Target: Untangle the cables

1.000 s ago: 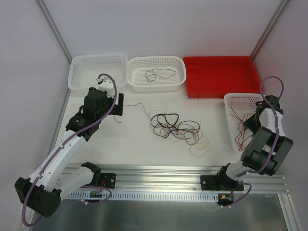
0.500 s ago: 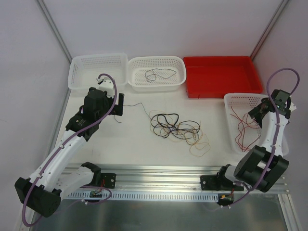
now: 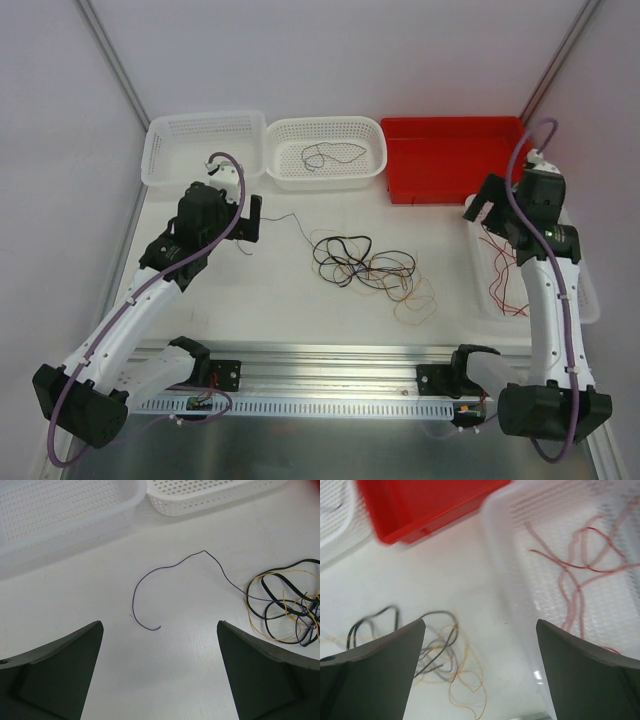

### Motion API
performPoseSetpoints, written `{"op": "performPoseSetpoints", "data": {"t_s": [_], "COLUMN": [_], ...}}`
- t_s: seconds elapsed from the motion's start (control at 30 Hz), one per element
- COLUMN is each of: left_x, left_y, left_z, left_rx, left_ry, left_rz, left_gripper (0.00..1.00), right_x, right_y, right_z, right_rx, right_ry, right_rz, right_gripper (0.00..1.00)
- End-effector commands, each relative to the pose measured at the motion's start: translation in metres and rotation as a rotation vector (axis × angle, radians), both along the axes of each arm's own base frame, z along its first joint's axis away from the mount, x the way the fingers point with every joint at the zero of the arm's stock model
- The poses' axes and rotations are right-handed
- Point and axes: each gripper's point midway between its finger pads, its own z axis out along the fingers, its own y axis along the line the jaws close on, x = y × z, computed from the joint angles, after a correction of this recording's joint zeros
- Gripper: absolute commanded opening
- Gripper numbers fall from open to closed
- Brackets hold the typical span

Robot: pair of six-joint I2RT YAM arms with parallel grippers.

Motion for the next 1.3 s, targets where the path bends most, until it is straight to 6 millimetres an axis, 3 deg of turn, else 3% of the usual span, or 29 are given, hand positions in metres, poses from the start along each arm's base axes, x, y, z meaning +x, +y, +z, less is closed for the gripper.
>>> {"op": "performPoseSetpoints", "data": {"t_s": [0.0,0.07,0.17,0.2,0.37,0.57,0.7,0.8,0.87,0.9,0.93,0.97,1.0,1.07,1.1,1.2,1.23,1.27], "left_x": [0.002,0.002,0.001,0.001,0.0,-0.027,-0.045,-0.055,-0.062,-0.063,-0.067,-0.067,-0.068,-0.07,-0.07,-0.069,-0.068,-0.068], "left_y": [-0.011,-0.016,-0.025,-0.027,-0.038,-0.053,-0.06,-0.065,-0.07,-0.071,-0.077,-0.078,-0.081,-0.087,-0.089,-0.096,-0.097,-0.098], "left_z": [-0.003,-0.004,-0.01,-0.014,-0.026,-0.052,-0.066,-0.079,-0.089,-0.091,-0.094,-0.099,-0.1,-0.106,-0.108,-0.11,-0.11,-0.11], "left_rx": [-0.049,-0.066,-0.089,-0.091,-0.129,-0.231,-0.288,-0.31,-0.314,-0.316,-0.319,-0.311,-0.307,-0.288,-0.284,-0.276,-0.279,-0.28], "left_ry": [0.019,0.033,0.065,0.082,0.15,0.28,0.349,0.395,0.433,0.443,0.46,0.474,0.479,0.501,0.505,0.514,0.514,0.514], "left_rz": [-0.033,-0.049,-0.079,-0.085,-0.108,-0.127,-0.135,-0.126,-0.125,-0.122,-0.13,-0.122,-0.124,-0.122,-0.122,-0.113,-0.104,-0.101], "left_gripper": [0.99,0.99,0.99,0.99,0.99,0.99,0.99,0.99,0.99,0.99,0.99,0.99,0.99,0.99,0.99,0.99,0.99,0.99], "right_x": [0.008,0.004,-0.004,-0.006,-0.028,-0.034,-0.035,-0.037,-0.038,-0.037,-0.039,-0.042,-0.034,-0.039,-0.036,-0.039,-0.041,-0.042], "right_y": [0.072,0.114,0.155,0.163,0.209,0.224,0.229,0.238,0.247,0.248,0.254,0.254,0.258,0.269,0.281,0.291,0.3,0.303], "right_z": [0.004,-0.006,-0.03,-0.047,-0.091,-0.135,-0.157,-0.166,-0.162,-0.16,-0.155,-0.149,-0.131,-0.109,-0.081,-0.041,-0.014,0.0], "right_rx": [0.014,0.046,0.028,0.017,0.04,0.042,0.012,-0.005,-0.02,-0.05,-0.083,-0.11,-0.149,-0.163,-0.168,-0.183,-0.183,-0.182], "right_ry": [-0.033,-0.029,0.017,0.059,0.163,0.273,0.344,0.381,0.375,0.374,0.37,0.377,0.329,0.292,0.215,0.127,0.052,0.017], "right_rz": [0.369,0.554,0.763,0.809,1.065,1.177,1.211,1.249,1.283,1.285,1.31,1.317,1.314,1.351,1.373,1.381,1.396,1.4], "right_gripper": [0.98,0.97,0.96,0.96,0.96,0.93,0.86,0.74,0.55,0.33,0.23,0.15,0.01,0.01,0.01,0.01,0.01,0.01]}}
